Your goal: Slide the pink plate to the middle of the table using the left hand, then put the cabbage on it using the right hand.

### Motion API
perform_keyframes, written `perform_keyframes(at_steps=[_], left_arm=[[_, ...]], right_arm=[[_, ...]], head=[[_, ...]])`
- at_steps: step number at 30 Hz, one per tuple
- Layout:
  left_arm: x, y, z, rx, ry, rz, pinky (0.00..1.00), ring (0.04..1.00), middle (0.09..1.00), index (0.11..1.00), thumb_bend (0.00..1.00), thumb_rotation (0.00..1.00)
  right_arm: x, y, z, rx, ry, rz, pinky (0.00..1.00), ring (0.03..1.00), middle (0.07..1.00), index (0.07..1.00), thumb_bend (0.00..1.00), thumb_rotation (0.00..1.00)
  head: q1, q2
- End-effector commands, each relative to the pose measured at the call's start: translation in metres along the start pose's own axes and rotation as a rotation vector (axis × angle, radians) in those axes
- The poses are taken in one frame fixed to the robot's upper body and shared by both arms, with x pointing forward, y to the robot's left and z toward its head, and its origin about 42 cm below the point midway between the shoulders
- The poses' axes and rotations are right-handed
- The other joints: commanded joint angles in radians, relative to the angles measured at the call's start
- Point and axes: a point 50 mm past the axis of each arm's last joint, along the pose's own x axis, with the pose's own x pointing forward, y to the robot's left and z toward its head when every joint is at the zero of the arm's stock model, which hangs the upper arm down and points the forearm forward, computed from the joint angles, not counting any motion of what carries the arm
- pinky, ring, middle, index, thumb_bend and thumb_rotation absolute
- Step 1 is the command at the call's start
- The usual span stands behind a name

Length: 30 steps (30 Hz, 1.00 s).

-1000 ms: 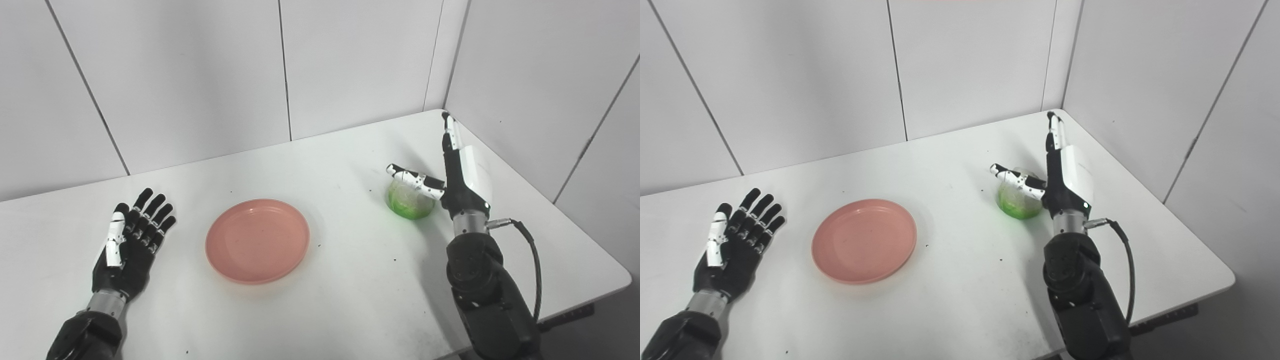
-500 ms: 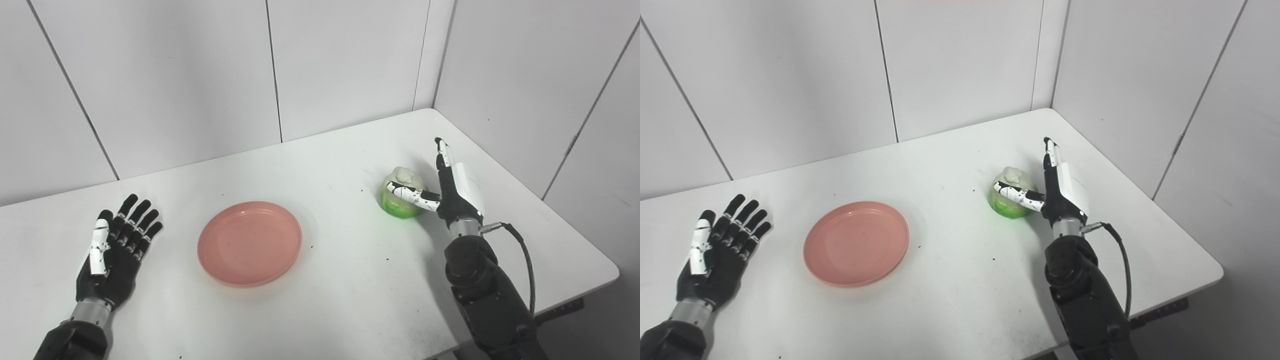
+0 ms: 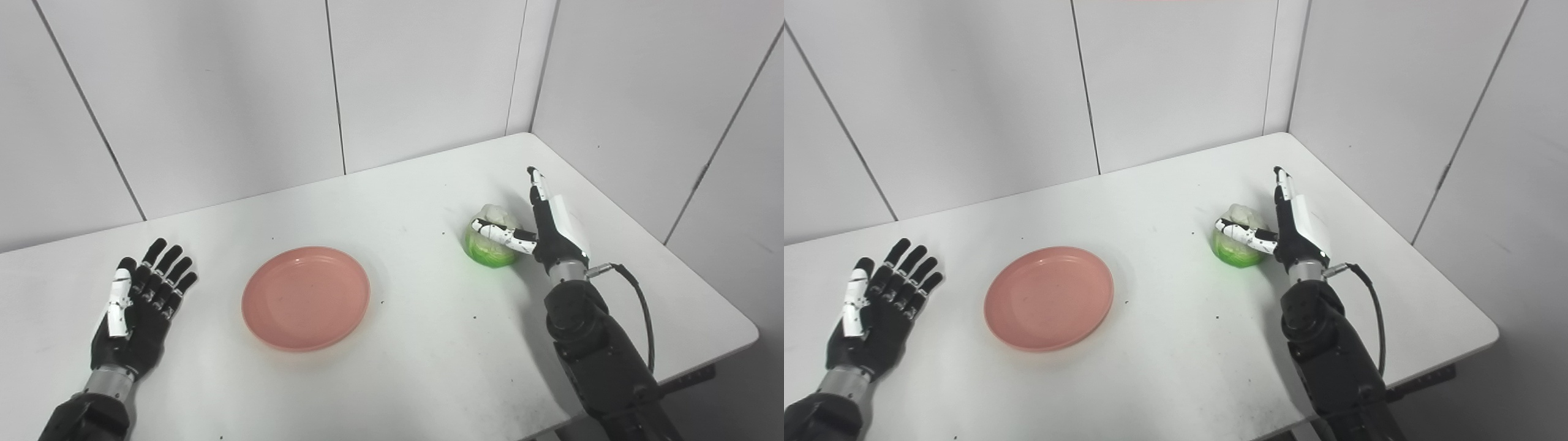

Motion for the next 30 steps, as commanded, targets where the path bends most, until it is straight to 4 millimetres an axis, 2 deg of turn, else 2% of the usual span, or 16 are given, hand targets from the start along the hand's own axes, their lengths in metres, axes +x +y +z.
perform_keyframes(at_steps=[1,8,19,30], left_arm=[[-0.0177,0.0156,-0.0221,-0.041,0.120,0.055,0.94,0.944,0.951,0.940,0.46,1.00],[-0.0177,0.0156,-0.0219,-0.040,0.126,0.057,0.94,0.939,0.948,0.943,0.45,1.00],[-0.0190,0.0149,-0.0210,-0.036,0.123,0.050,0.94,0.940,0.951,0.943,0.46,1.00],[-0.0201,0.0149,-0.0203,-0.038,0.121,0.055,0.93,0.931,0.944,0.933,0.47,1.00]], right_arm=[[0.0120,-0.0146,0.0168,0.005,-0.073,-0.017,0.81,0.944,1.000,1.000,1.00,0.61],[0.0119,-0.0105,0.0181,-0.027,-0.097,0.073,0.81,0.937,1.000,1.000,1.00,0.64],[0.0179,-0.0052,0.0146,-0.085,-0.069,0.153,0.81,0.938,1.000,1.000,1.00,0.60],[0.0190,-0.0064,0.0169,-0.088,-0.064,0.224,0.87,0.977,1.000,1.000,1.00,0.48]], head=[[0.001,0.001],[0.000,0.004],[0.003,0.010],[0.006,0.020]])
